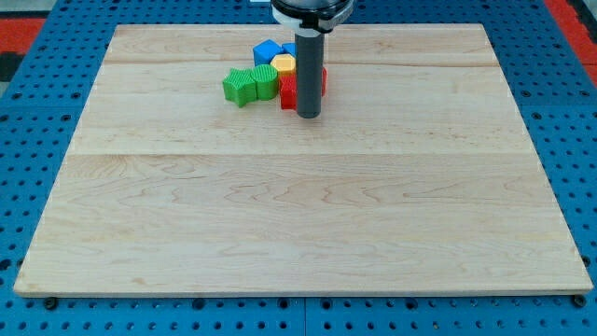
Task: Slide the red star along with red circle up a bit
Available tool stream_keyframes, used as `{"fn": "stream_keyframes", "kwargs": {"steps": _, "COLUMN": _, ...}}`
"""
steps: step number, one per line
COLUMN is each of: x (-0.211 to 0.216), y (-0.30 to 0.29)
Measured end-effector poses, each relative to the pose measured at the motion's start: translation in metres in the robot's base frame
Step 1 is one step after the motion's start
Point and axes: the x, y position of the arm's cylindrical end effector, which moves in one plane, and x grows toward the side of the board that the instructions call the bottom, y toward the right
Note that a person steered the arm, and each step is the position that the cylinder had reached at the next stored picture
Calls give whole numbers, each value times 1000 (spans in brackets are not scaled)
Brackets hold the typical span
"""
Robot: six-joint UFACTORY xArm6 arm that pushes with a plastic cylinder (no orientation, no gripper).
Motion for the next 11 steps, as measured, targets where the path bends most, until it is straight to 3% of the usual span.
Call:
{"fn": "stream_keyframes", "kwargs": {"steps": 3, "x": -6, "y": 8}}
{"fn": "stream_keyframes", "kwargs": {"steps": 4, "x": 21, "y": 10}}
{"fn": "stream_keyframes", "kwargs": {"steps": 6, "x": 15, "y": -44}}
{"fn": "stream_keyframes", "kwargs": {"steps": 11, "x": -8, "y": -14}}
